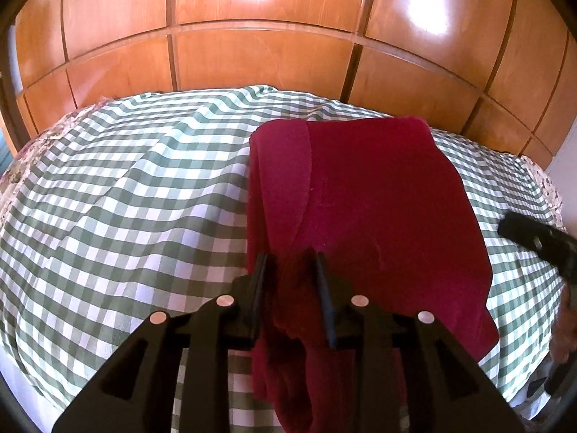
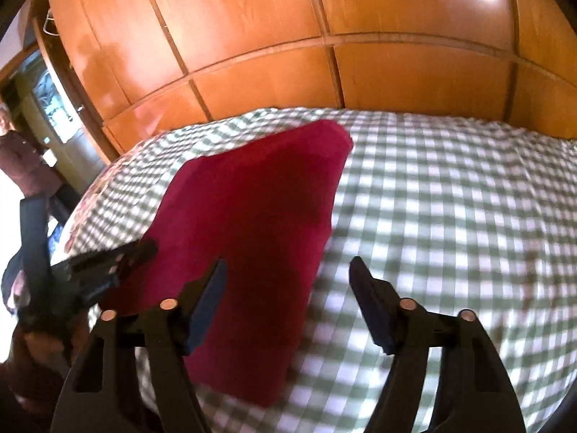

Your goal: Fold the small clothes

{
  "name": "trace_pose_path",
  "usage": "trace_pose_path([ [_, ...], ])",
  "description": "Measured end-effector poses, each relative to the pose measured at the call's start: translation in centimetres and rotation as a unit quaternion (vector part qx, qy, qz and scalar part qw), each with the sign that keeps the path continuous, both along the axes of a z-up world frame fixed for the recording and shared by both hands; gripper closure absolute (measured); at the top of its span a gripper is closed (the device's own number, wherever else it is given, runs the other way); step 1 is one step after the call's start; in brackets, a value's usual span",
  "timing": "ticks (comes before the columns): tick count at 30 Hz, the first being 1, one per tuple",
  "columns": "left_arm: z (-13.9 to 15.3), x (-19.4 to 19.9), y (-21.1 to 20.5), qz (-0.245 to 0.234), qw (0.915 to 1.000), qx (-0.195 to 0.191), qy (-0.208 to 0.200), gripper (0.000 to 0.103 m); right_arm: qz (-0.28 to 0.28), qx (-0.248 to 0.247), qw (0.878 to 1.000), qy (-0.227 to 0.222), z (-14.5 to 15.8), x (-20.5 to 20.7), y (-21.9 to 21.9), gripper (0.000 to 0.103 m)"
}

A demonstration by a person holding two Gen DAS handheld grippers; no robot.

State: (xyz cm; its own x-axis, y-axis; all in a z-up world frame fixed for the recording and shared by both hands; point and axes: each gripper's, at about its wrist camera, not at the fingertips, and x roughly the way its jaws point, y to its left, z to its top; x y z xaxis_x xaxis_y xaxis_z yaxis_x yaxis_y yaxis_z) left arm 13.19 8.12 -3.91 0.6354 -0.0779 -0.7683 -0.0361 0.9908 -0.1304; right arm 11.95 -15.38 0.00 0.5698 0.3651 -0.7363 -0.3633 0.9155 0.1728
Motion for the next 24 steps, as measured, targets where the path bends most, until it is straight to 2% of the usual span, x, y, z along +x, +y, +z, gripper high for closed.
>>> trace_pose_path([
  [5, 0.0, -0.2, -0.2, -0.001, 1.0000, 0.006, -0.003, 0.077, -0.008, -0.018, 1.000, -0.013, 0.5, 2.6, 1.6, 0.036],
  [13, 0.0, -0.2, -0.3, 0.000, 1.0000, 0.005, -0.006, 0.078, 0.010, -0.048, 0.998, -0.026, 0.7, 5.5, 4.6, 0.036],
  [20, -0.4, -0.3, -0.6, -0.003, 0.9997, 0.020, -0.012, 0.084, 0.017, -0.077, 0.997, -0.014, -0.7, 8.6, 7.1, 0.036],
  [24, -0.9, -0.4, -0.3, 0.001, 0.9996, 0.026, -0.013, 0.085, 0.017, -0.102, 0.994, 0.019, -3.3, 11.1, 9.5, 0.036],
])
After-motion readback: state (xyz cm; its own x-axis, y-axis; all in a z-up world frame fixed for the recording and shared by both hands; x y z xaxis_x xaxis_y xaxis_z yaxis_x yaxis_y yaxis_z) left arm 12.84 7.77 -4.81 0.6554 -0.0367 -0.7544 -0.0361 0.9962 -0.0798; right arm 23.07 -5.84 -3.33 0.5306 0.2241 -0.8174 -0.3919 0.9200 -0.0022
